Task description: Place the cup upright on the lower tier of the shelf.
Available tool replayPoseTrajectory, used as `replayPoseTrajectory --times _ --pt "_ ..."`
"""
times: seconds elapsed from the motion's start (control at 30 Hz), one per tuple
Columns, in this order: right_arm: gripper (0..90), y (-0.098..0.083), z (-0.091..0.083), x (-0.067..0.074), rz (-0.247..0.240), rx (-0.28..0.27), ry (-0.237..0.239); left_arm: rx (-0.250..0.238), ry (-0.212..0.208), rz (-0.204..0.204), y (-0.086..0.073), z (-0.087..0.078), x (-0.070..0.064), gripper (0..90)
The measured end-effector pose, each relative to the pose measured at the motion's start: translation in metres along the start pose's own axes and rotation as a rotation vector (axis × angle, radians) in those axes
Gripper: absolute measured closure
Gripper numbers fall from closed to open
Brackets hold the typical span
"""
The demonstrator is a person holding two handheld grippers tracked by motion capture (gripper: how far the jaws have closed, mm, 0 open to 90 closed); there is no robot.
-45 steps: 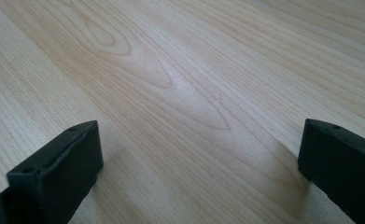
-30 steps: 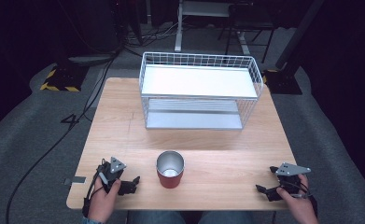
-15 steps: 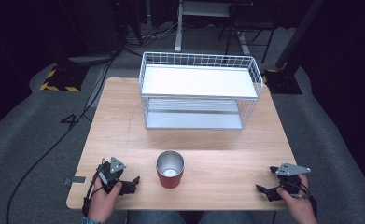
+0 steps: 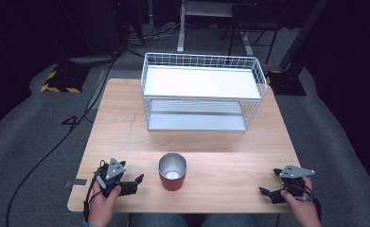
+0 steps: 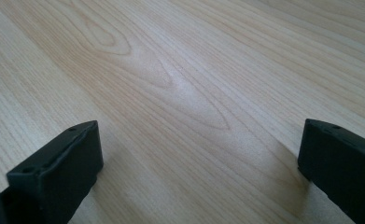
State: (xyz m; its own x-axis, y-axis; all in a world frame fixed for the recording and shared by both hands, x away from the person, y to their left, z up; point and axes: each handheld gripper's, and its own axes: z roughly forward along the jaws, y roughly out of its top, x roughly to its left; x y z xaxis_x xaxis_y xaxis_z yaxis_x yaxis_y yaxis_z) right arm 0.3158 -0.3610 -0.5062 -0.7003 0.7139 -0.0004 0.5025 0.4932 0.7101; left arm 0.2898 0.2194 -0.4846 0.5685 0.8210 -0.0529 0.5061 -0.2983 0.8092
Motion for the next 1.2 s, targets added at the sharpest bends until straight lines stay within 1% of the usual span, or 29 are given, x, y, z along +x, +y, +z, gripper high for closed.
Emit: replayPoseTrajectory --times 0.03,0.07,0.1,0.13,0.23,0.33,0.37,0.4,0.43,0.47,0.5,0.63,0.67,0.7,0.77,0.8,0.87,0.9,0.93,0.97,1.03,1.2 --pt "0.0 0.0 0.0 0.0 0.001 0.0 0.0 -0.021 -0.01 -0.007 0.001 -0.001 -0.001 15.5" --pt "0.0 0.0 0.0 0.0 0.001 0.0 0.001 -0.04 -0.02 0.008 0.001 -0.002 -0.001 15.5" --pt "0.0 0.0 0.0 0.0 0.001 0.0 0.001 -0.069 -0.043 0.004 0.002 -0.004 -0.004 15.4" --pt "0.0 0.0 0.0 0.0 0.001 0.0 0.001 -0.069 -0.043 0.004 0.002 -0.004 -0.004 15.5" --pt "0.0 0.0 0.0 0.0 0.0 0.0 0.0 -0.104 -0.068 0.009 0.004 -0.007 -0.007 15.5" --pt "0.0 0.0 0.0 0.0 0.0 0.0 0.0 -0.113 -0.081 0.006 0.004 -0.008 -0.01 15.4" --pt "0.0 0.0 0.0 0.0 0.001 -0.001 0.0 -0.118 -0.084 0.013 0.003 -0.009 -0.012 15.4" --pt "0.0 0.0 0.0 0.0 0.001 -0.001 0.0 -0.118 -0.084 0.013 0.003 -0.009 -0.012 15.4" --pt "0.0 0.0 0.0 0.0 0.0 0.0 0.0 -0.125 -0.089 0.017 0.002 -0.01 -0.016 15.5" --pt "0.0 0.0 0.0 0.0 0.0 0.0 0.0 -0.125 -0.089 0.017 0.002 -0.01 -0.016 15.5" --pt "0.0 0.0 0.0 0.0 0.001 0.0 0.0 -0.132 -0.104 0.015 0.002 -0.011 -0.02 15.5" --pt "0.0 0.0 0.0 0.0 0.0 0.0 0.0 -0.14 -0.111 0.021 0.002 -0.012 -0.025 15.4" --pt "0.0 0.0 0.0 0.0 0.0 0.0 0.0 -0.147 -0.119 0.019 0.001 -0.013 -0.028 15.5" --pt "0.0 0.0 0.0 0.0 0.0 0.0 0.0 -0.147 -0.119 0.019 0.001 -0.013 -0.028 15.5" --pt "0.0 0.0 0.0 0.0 0.001 0.0 0.001 -0.15 -0.132 0.014 0.001 -0.012 -0.033 15.4" --pt "0.0 0.0 0.0 0.0 0.001 0.0 0.001 -0.155 -0.141 0.018 0.0 -0.011 -0.037 15.4" --pt "0.0 0.0 0.0 0.0 0.0 0.0 0.001 -0.157 -0.146 0.019 -0.001 -0.011 -0.039 15.4" --pt "0.0 0.0 0.0 0.0 0.001 0.0 0.0 -0.159 -0.154 0.026 -0.001 -0.01 -0.043 15.4" --pt "0.0 0.0 0.0 0.0 0.001 0.0 0.0 -0.159 -0.154 0.026 -0.001 -0.01 -0.043 15.4" --pt "0.0 0.0 0.0 0.0 0.0 0.0 0.0 -0.164 -0.155 0.034 -0.001 -0.009 -0.046 15.4" --pt "0.0 0.0 0.0 0.0 0.0 0.0 0.0 -0.169 -0.167 0.034 -0.001 -0.008 -0.05 15.4" --pt "0.0 0.0 0.0 0.0 0.0 0.0 0.0 -0.181 -0.176 0.036 -0.002 -0.005 -0.057 15.4"
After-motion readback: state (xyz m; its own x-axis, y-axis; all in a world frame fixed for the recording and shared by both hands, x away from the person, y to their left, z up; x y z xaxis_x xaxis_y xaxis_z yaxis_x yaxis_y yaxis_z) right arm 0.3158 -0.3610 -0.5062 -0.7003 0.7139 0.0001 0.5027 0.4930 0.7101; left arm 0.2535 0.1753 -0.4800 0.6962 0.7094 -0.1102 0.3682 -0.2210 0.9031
